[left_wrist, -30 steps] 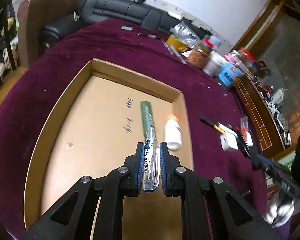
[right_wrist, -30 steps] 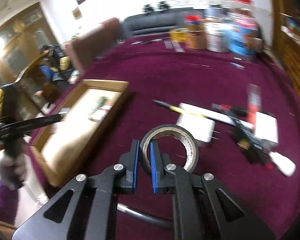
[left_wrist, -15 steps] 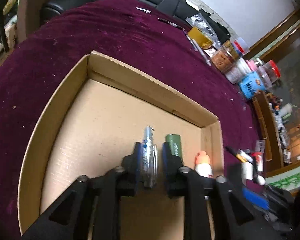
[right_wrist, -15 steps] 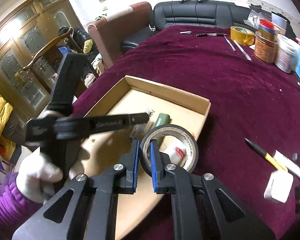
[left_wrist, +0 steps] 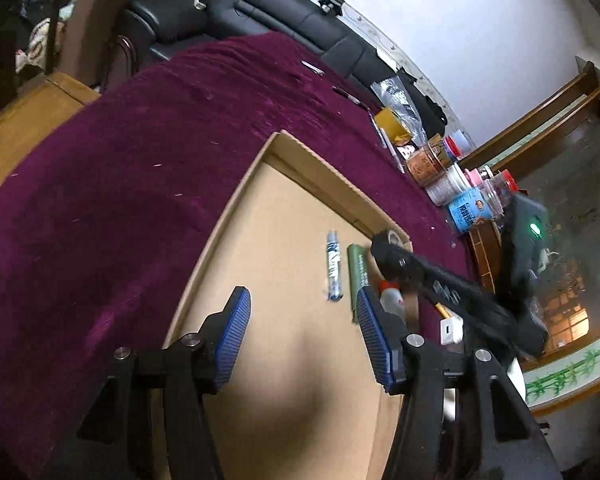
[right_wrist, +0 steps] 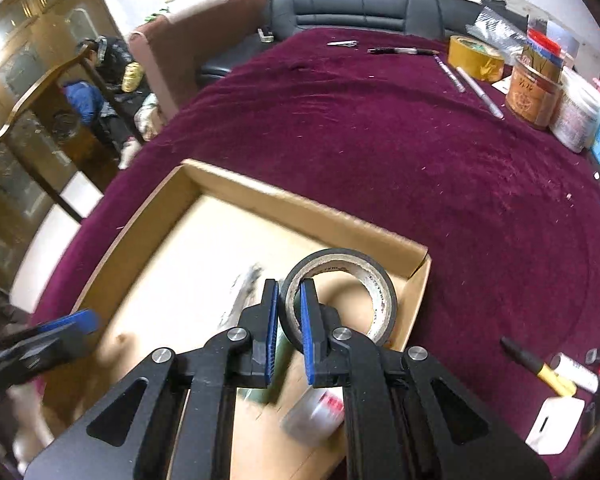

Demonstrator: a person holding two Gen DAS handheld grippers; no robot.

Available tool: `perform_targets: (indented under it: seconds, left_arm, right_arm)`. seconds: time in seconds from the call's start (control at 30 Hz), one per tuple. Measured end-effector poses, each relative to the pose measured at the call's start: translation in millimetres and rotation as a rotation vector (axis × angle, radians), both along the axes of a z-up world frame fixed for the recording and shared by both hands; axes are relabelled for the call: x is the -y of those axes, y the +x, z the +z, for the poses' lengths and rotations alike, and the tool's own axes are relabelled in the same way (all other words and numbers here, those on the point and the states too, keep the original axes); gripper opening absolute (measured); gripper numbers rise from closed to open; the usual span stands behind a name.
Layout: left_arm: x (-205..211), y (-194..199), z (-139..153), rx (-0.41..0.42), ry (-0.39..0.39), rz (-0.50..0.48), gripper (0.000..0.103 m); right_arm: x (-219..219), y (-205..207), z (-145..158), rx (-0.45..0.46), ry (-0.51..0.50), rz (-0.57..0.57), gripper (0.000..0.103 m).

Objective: Organize rigid objects
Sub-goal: 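Release pen into box with left tool while right tool places tape roll there, then grasp the white charger with the left tool and lift it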

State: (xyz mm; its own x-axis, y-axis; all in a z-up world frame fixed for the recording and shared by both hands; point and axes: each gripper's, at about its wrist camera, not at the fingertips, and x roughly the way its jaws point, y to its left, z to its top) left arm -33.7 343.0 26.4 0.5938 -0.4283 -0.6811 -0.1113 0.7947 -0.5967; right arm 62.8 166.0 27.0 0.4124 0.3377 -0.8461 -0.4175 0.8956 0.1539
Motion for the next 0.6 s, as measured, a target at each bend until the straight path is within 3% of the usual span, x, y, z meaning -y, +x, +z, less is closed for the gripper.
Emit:
perform_targets:
  seconds: [0.1,0.3,0.47,0.6]
  left_arm:
    - [0,-12,4,0.016,-0.011,-0.002,0.049]
    - [12,-30,22,0.045,0.046,0.001,0.057]
    - [30,-44,34,0.062,0.093,-0.019,0.057]
    - [52,-57,42,0.090,0.128,-0.072,0.057]
  right_arm:
    - [-3,6,-6,-0.028,-0.005,-0.016,0.008]
    - [7,5,1,-0.069,0.043,-0.023,0.012]
    - [49,-23,42,0.015,0.117,-0.043,0.013]
    - [110,-69,71,0.208,0.095,-0.126,0.021]
